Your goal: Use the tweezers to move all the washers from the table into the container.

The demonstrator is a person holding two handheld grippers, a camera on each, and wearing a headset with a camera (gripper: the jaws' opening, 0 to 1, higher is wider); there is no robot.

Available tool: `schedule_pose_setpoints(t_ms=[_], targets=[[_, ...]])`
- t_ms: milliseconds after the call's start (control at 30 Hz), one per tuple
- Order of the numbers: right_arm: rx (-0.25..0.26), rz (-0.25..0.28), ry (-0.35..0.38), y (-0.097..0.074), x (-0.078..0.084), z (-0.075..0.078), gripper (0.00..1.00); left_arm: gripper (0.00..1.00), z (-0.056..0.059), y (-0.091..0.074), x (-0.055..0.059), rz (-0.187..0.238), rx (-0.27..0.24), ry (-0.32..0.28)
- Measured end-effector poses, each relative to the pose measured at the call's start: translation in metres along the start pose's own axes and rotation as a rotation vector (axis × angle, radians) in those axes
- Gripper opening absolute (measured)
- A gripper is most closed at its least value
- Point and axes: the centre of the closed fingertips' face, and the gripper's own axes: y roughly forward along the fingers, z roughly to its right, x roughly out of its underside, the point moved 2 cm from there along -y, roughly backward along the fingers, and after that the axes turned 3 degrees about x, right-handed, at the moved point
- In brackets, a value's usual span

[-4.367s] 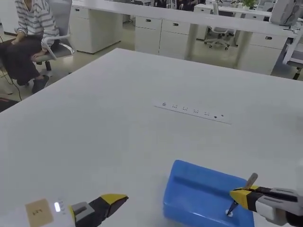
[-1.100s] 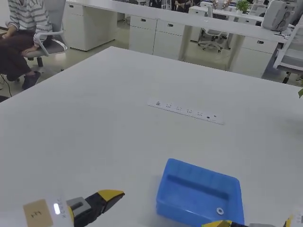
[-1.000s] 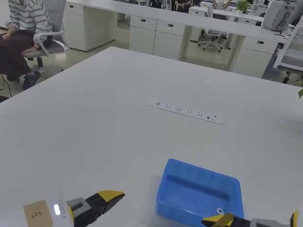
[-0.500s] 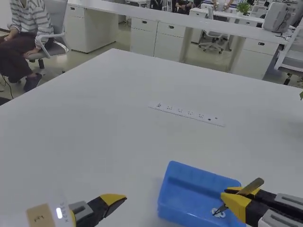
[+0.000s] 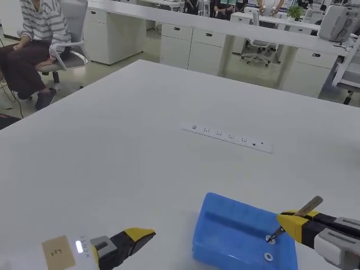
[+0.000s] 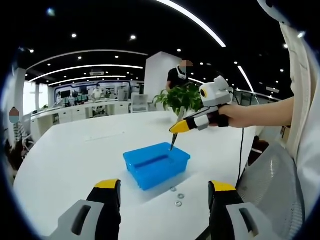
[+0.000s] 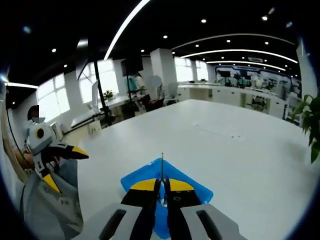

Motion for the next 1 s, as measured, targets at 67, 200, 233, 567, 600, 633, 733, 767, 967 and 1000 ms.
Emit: schedule_pose_setpoints(t_ms=[67, 200, 233, 567, 600, 633, 733, 767, 967, 1000], targets=[[0.004, -0.009, 0.017, 0.003, 0.002, 0.004, 0.03, 0.72, -0.001, -0.001, 0.0, 0.002, -0.005, 0.002], [0.009, -0.039, 0.044, 0.009, 0.01, 0.01, 0.03, 0.72, -0.001, -0.001, 0.0, 0.001, -0.01, 0.006], [0.01, -0.042, 0.044, 0.01, 0.011, 0.011, 0.03, 0.72, -0.001, -0.001, 0.0, 0.0, -0.011, 0.006], [0.005, -0.08, 0.077, 0.022, 0.023, 0.017, 0.03, 0.72, -0.001, -0.001, 0.001, -0.001, -0.011, 0.003], [0.003, -0.084, 0.081, 0.023, 0.024, 0.017, 0.03, 0.71, -0.001, -0.001, 0.001, -0.002, -0.01, 0.003], [0.001, -0.09, 0.089, 0.025, 0.026, 0.018, 0.03, 0.71, -0.001, -0.001, 0.002, -0.004, -0.009, 0.002], [-0.002, -0.096, 0.095, 0.028, 0.029, 0.019, 0.03, 0.71, -0.001, -0.001, 0.002, -0.005, -0.009, 0.005], [-0.002, -0.097, 0.097, 0.029, 0.03, 0.019, 0.03, 0.71, -0.001, 0.0, 0.002, -0.008, -0.008, 0.004], [-0.003, -0.129, 0.097, 0.037, 0.042, 0.022, 0.03, 0.71, -0.001, 0.0, 0.003, -0.01, -0.009, 0.005], [-0.003, -0.13, 0.098, 0.037, 0.042, 0.022, 0.03, 0.71, -0.001, 0.0, 0.003, -0.01, -0.009, 0.004]])
